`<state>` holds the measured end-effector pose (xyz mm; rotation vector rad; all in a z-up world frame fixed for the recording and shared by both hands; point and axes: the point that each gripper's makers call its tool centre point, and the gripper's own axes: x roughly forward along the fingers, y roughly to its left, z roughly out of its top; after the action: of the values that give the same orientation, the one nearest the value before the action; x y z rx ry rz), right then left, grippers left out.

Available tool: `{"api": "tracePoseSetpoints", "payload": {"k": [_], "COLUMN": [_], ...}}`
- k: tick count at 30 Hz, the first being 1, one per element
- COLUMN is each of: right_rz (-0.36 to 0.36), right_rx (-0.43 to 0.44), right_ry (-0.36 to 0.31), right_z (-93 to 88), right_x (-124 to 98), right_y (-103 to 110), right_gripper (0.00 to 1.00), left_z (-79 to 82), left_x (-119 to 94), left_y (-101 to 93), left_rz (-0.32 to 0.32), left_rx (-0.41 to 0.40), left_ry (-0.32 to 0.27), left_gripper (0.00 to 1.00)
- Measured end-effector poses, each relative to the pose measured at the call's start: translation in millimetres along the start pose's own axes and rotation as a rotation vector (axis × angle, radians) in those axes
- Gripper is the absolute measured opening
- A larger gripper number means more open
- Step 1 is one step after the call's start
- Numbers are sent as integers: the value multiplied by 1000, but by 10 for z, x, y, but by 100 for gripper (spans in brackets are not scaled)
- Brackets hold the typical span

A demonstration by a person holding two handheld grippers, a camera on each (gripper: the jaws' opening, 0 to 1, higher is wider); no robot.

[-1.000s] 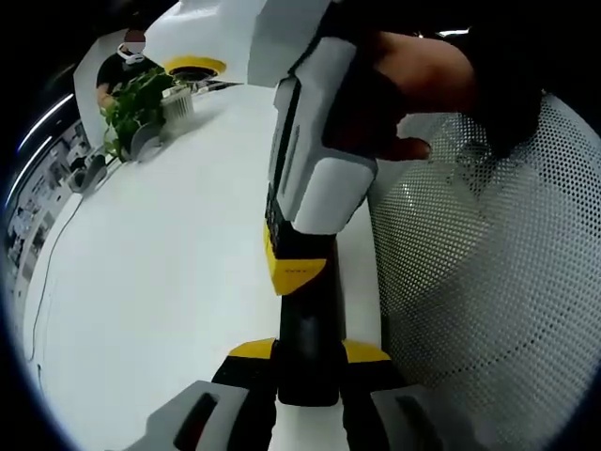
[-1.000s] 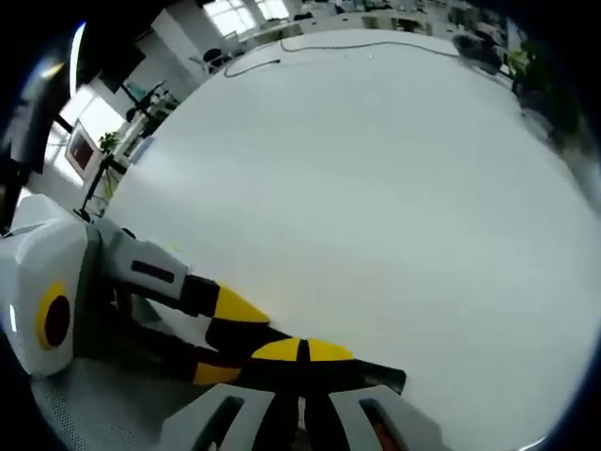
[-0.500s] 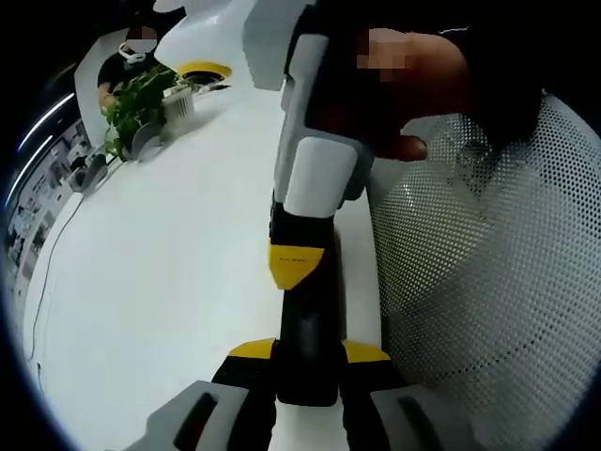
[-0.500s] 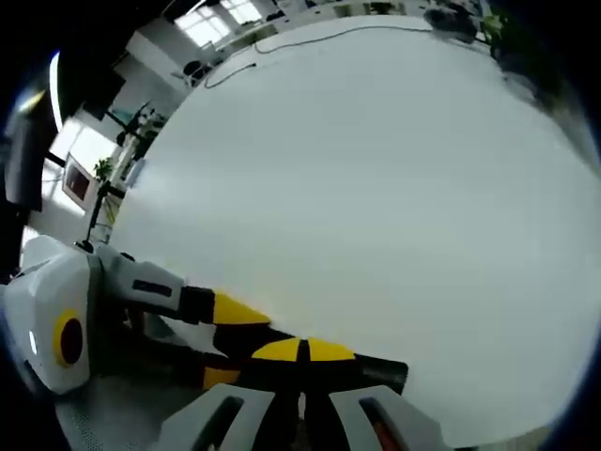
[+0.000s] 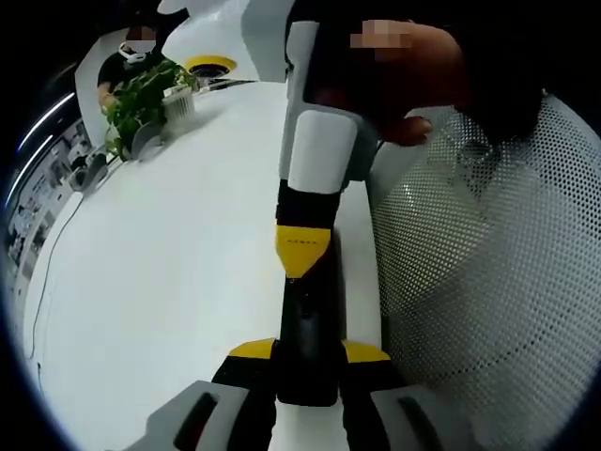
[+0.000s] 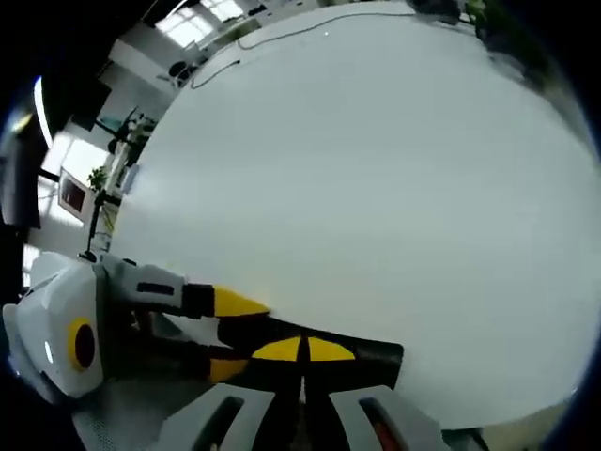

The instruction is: Press the specified remote control buttons in sequence, fully releasing each button before pressing the next.

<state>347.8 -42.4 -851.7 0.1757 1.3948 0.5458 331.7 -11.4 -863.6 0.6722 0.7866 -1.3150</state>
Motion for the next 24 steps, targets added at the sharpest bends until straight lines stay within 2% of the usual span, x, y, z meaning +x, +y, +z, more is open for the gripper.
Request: {"api": "tracePoseSetpoints", "payload": {"k": [11,24], "right_rz": [24,-13], "right_rx": [4,-81], "right_ry": [49,60], "right_z": [-79,-100], "right_x": [26,48], "right_y": [65,63], "right_gripper": [0,0], "left_z": [-1,-1], "left_x": [-6,-5], "left_y": [0,2], "left_rz": [0,-2], "left_rx": [0,2], "left_ry": [0,-2], "left_gripper": [25,25]}}
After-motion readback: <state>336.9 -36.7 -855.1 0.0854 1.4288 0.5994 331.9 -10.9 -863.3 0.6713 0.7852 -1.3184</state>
